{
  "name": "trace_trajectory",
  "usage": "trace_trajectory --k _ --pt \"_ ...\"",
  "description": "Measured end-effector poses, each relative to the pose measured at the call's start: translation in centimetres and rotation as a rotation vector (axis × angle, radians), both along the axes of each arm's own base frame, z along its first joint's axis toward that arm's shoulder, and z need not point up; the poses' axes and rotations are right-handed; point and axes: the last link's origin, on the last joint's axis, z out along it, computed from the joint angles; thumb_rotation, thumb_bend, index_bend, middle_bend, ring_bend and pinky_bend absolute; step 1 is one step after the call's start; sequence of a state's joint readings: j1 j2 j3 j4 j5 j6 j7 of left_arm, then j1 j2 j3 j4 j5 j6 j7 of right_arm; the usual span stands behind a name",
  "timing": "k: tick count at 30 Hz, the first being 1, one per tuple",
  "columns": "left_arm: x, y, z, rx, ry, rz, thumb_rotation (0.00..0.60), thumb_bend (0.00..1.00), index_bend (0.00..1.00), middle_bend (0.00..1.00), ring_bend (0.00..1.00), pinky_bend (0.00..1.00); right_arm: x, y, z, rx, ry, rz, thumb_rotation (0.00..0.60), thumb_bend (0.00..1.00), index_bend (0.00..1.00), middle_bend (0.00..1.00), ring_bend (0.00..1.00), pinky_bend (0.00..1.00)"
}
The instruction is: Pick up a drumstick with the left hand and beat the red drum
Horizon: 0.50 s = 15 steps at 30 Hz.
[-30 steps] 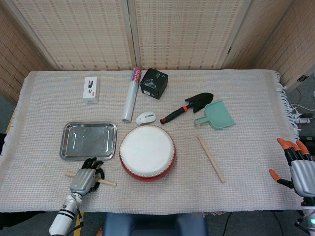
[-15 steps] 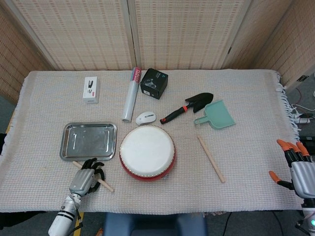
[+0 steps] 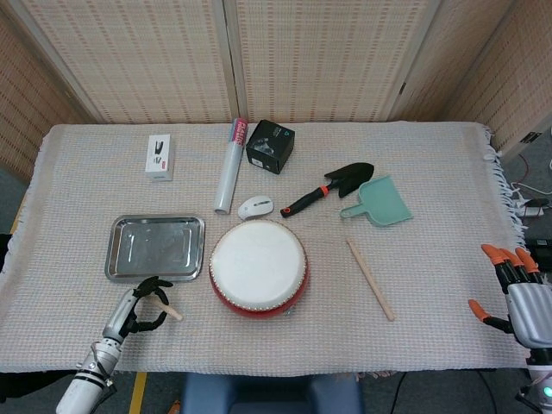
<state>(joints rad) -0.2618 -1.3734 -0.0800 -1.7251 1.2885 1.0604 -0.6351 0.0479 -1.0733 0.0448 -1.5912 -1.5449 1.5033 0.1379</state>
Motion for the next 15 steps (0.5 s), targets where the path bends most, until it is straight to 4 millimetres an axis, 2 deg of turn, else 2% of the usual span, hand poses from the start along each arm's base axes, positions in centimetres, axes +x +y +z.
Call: trace_trajectory --k 7,15 --pt "-0.8 0.2 1.8 -0.034 -0.474 0.177 0.6 0.4 0.6 0.33 0.16 0.16 0.2 0.1 0.0 -0.005 0.001 0.0 0.6 0.24 0.07 0.1 0.0 0.05" --pt "-1.8 0.4 2.5 -0.133 -0.885 0.304 0.6 0.4 0.6 0.35 0.2 0.17 0.2 0.3 0.0 -0.011 -0.001 -0.003 0.6 0.24 0.07 0.1 0.0 0.05"
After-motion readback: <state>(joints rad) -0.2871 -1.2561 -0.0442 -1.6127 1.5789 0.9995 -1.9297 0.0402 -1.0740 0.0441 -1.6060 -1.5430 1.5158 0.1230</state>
